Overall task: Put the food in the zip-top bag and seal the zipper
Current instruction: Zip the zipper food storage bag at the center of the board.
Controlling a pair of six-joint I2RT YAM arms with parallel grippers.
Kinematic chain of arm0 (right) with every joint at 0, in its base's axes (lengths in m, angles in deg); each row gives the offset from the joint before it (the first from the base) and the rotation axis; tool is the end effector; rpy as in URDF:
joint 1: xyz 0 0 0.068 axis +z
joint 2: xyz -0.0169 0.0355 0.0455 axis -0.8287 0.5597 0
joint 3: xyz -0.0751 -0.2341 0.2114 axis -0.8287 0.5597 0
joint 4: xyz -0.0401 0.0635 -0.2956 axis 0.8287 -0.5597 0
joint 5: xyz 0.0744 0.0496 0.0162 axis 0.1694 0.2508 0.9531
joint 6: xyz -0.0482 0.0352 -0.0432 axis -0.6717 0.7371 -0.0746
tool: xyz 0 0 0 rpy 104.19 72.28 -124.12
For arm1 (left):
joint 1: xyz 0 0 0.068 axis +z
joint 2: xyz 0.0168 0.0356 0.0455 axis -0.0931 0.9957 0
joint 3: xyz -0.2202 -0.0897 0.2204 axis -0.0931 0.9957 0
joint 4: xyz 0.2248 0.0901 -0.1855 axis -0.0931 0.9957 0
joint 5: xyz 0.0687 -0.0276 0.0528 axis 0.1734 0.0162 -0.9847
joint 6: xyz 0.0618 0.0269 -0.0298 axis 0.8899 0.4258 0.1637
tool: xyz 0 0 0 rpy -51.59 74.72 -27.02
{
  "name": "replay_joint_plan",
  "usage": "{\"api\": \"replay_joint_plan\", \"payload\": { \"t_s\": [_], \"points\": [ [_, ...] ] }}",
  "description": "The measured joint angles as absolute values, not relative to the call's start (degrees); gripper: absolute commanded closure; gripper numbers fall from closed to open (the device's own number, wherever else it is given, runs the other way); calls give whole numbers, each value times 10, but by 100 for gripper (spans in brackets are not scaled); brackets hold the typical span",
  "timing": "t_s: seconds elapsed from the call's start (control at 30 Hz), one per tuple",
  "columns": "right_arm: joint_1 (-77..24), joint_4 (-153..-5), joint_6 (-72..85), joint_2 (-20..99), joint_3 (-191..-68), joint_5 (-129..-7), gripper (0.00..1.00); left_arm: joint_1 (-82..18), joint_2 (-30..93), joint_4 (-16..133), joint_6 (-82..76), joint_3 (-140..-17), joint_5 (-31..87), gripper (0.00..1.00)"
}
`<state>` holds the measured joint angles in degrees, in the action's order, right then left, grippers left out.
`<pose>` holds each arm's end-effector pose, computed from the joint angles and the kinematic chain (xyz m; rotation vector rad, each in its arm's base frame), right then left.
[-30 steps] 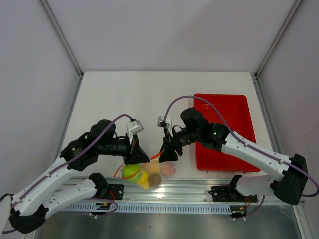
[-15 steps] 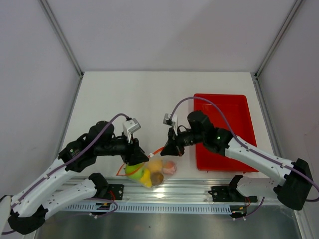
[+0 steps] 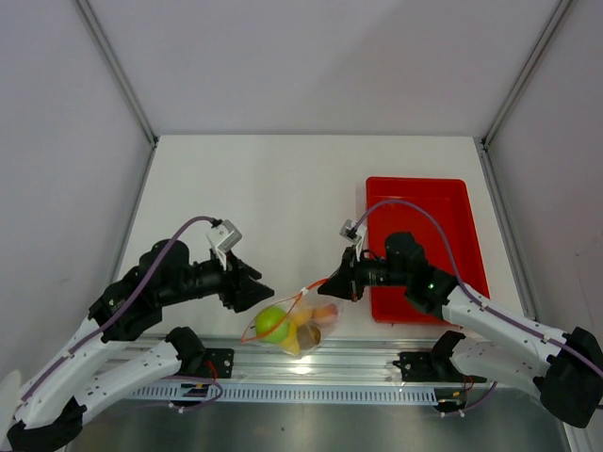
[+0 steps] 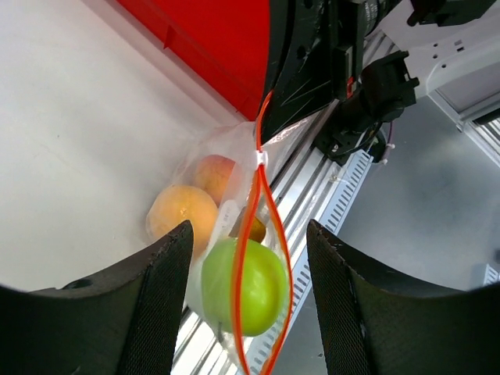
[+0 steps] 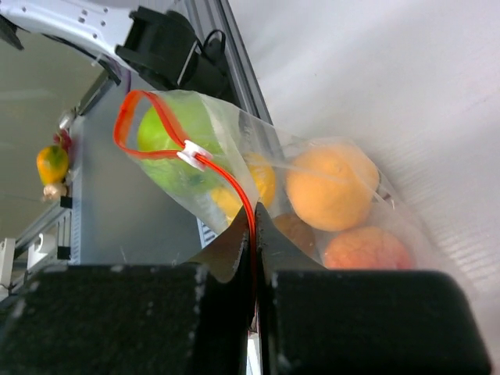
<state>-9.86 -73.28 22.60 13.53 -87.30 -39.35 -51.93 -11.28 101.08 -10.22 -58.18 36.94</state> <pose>0.1472 0.2056 0.2842 -0.8830 1.8650 1.3801 0.0780 -0.1086 0.3886 0.6995 1.9570 -1.0196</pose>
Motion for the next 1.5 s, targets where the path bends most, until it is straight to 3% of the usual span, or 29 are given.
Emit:
{"api": "replay_joint_plan", "payload": {
  "t_s": [0.2,0.6,0.73,0.83,1.1,1.3,1.5],
  "points": [
    [-98,-728,257,143,-891,-394,100,-519,-82,968,-92,-582,410,39],
    [-68,-759,300,177,-965,-425,100,-528,0,922,-95,-582,407,52],
    [-71,-773,310,187,-968,-437,100,-528,0,960,-110,-590,322,39],
    [-75,-775,316,189,-966,-439,100,-528,-34,988,-130,-591,243,36],
    [-76,-770,319,176,-956,-435,100,-523,-107,1019,-169,-567,167,52],
    [-76,-769,319,167,-951,-429,100,-521,-98,999,-163,-511,233,65],
    [-74,-766,319,167,-951,-420,100,-521,-81,936,-148,-495,318,66]
  ]
}}
